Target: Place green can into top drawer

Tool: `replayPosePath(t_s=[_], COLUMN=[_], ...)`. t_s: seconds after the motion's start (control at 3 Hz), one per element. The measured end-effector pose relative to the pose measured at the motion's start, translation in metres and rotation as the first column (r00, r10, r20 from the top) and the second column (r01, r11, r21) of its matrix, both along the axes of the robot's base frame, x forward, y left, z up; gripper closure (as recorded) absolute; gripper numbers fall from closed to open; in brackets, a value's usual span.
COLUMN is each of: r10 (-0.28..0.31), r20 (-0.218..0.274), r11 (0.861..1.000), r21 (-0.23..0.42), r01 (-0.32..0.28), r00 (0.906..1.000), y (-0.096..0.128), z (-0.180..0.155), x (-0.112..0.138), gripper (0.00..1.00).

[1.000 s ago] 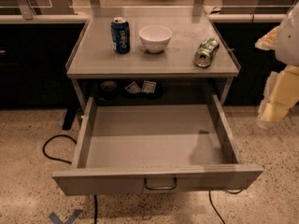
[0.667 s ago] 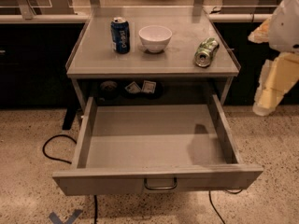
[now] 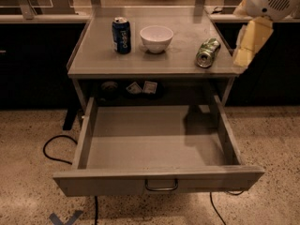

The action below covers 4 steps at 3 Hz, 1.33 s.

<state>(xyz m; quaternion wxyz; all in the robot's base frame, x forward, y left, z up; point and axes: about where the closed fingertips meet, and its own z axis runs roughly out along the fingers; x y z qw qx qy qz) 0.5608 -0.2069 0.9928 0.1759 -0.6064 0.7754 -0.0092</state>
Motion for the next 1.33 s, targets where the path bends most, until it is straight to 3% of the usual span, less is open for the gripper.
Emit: replayPosePath(t_s=[0.33,0.67,1.0,1.33], r10=[-0.007,-0.007,-0.114,-0.335], r20=[0.052,0.052,0.054,0.061], r11=[1.0,1.0,0.991,0.929], r21=[0.017,0.017,0.069,0.188], r01=[0.006,0.006,0.11,0.319], r00=[0.9986,0.9986,0.992,0.9402], y=[0.0,0.0,-0.008,-0.037], z=[0.012,0.012,0.01,0.007], x=[0.013,0.013,0.03,0.067], gripper=[0.0,0.0,0.0,0.0])
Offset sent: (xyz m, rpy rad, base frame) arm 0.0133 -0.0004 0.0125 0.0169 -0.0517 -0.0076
